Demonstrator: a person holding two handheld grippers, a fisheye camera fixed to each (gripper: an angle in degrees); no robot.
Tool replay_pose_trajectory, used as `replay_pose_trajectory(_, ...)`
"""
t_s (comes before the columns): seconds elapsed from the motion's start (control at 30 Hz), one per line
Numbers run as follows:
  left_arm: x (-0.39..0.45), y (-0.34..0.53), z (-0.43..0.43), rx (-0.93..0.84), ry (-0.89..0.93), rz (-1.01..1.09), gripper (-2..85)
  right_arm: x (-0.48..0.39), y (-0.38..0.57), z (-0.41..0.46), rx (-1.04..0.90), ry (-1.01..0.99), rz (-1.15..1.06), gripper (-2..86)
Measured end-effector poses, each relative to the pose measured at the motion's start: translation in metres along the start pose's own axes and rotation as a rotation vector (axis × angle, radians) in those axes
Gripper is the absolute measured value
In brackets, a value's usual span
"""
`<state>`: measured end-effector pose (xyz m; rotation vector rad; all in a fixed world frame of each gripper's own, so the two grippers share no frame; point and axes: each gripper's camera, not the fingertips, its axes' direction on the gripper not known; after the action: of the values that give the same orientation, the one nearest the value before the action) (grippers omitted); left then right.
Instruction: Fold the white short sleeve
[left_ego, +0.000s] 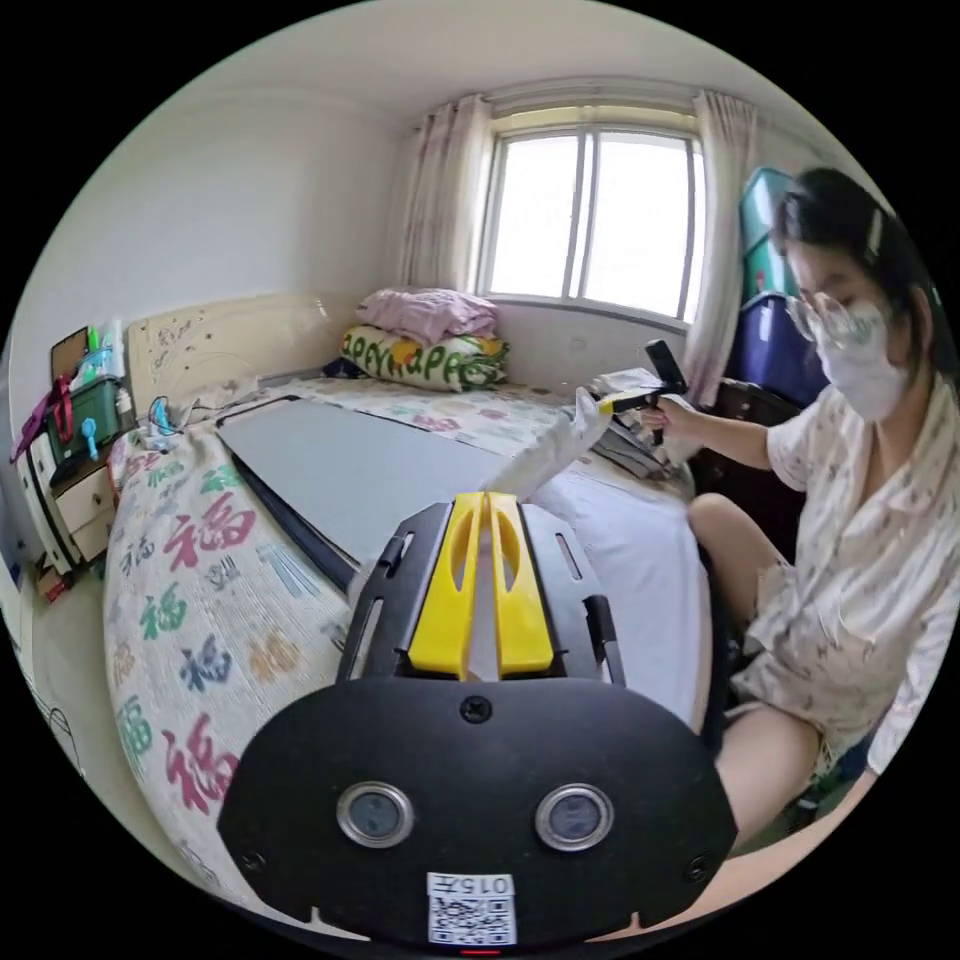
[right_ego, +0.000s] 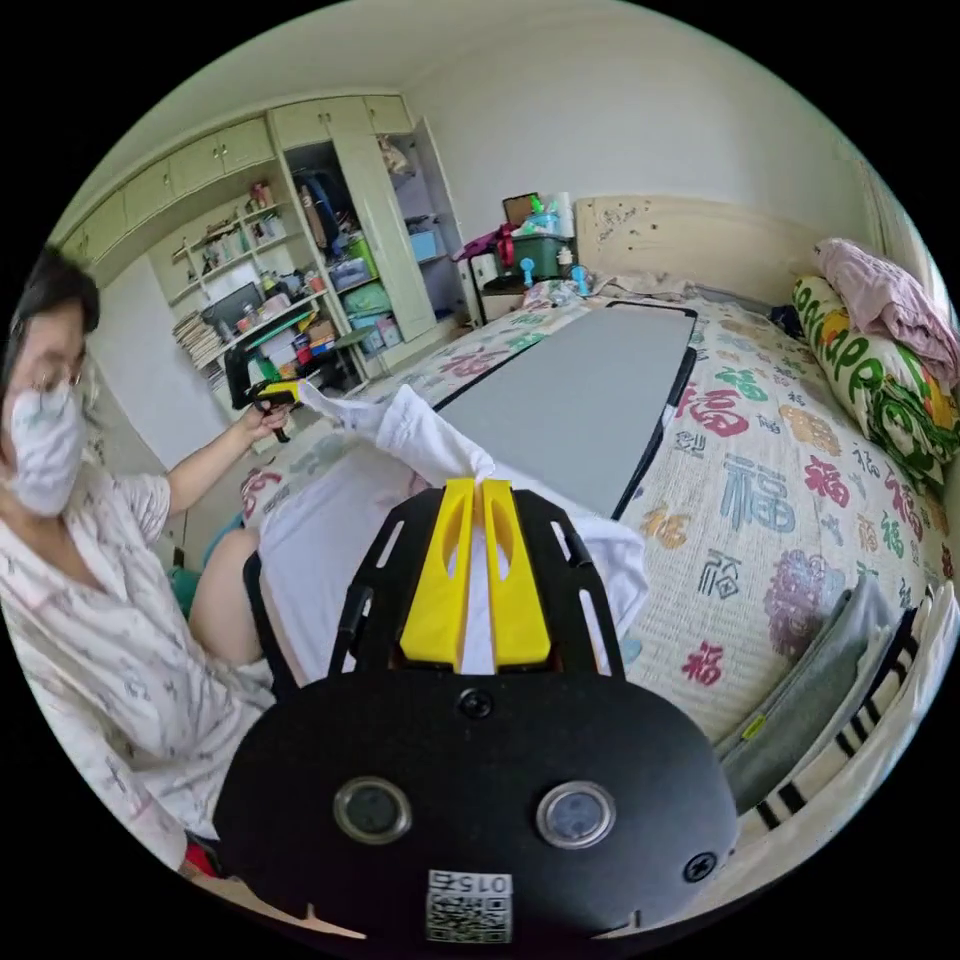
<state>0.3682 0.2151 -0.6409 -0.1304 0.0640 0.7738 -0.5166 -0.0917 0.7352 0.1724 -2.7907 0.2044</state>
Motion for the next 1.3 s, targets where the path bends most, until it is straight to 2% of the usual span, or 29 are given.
replay_pose_trajectory(0.07, 0.063, 0.067, -0.017, -0.117, 0.059, 0.035, 0.3, -0.099, 0.088, -0.042, -0.108, -0.045, -0.123, -0.4)
replay_pose_trajectory(0.17, 0.126, 0.135, -0.015, -0.261, 0.073, 0.073, 0.4, -0.193, 0.173, -0.049, -0.286, -0.1, -0.225, -0.4)
replay_pose_trajectory(0.23, 0.148, 0.156, -0.018, -0.299, 0.069, 0.081, 0.4, -0.222, 0.2, -0.051, -0.358, -0.136, -0.242, -0.2)
replay_pose_trajectory(0.33, 0.163, 0.162, -0.031, -0.274, 0.065, 0.064, 0.6, -0.257, 0.211, -0.064, -0.426, -0.059, -0.293, 0.6)
replay_pose_trajectory(0.43, 0.168, 0.155, -0.022, -0.416, 0.014, 0.061, 1.1, -0.268, 0.198, -0.068, -0.545, -0.04, -0.284, 3.9)
replay_pose_trajectory(0.5, 0.166, 0.146, -0.029, -0.443, 0.02, 0.039, 1.4, -0.263, 0.187, -0.078, -0.598, -0.048, -0.263, 5.5)
replay_pose_trajectory(0.6, 0.141, 0.114, -0.069, -0.271, 0.028, -0.074, 2.1, -0.228, 0.143, -0.134, -0.482, -0.087, -0.165, 7.3)
replay_pose_trajectory(0.7, 0.091, 0.076, -0.085, -0.107, -0.182, -0.349, 4.0, -0.146, 0.075, -0.168, -0.273, -0.034, 0.073, 8.7)
replay_pose_trajectory(0.77, 0.044, 0.056, -0.056, -0.117, -0.335, -0.565, 7.3, -0.062, 0.022, -0.155, -0.152, 0.009, 0.335, 9.8)
replay_pose_trajectory(0.83, 0.006, 0.048, -0.022, -0.136, -0.381, -0.69, 9.4, -0.012, -0.011, -0.13, -0.076, 0.006, 0.453, 11.2)
replay_pose_trajectory(0.97, -0.076, 0.038, 0.049, -0.109, -0.343, -0.866, 11.3, 0.091, -0.062, -0.044, -0.093, -0.017, 0.654, 13.7)
replay_pose_trajectory(1.13, -0.139, 0.028, 0.11, -0.135, -0.288, -0.936, 10.5, 0.175, -0.071, 0.034, -0.141, -0.04, 0.748, 10.2)
replay_pose_trajectory(1.2, -0.155, 0.016, 0.133, -0.17, -0.252, -0.903, 8.0, 0.194, -0.067, 0.06, -0.193, -0.027, 0.731, 6.8)
replay_pose_trajectory(1.27, -0.165, -0.004, 0.148, -0.214, -0.303, -0.847, 1.2, 0.206, -0.053, 0.076, -0.193, 0.005, 0.685, 1.9)
replay_pose_trajectory(1.3, -0.166, -0.008, 0.149, -0.213, -0.312, -0.829, 0.8, 0.21, -0.049, 0.076, -0.183, 0.01, 0.68, 1.5)
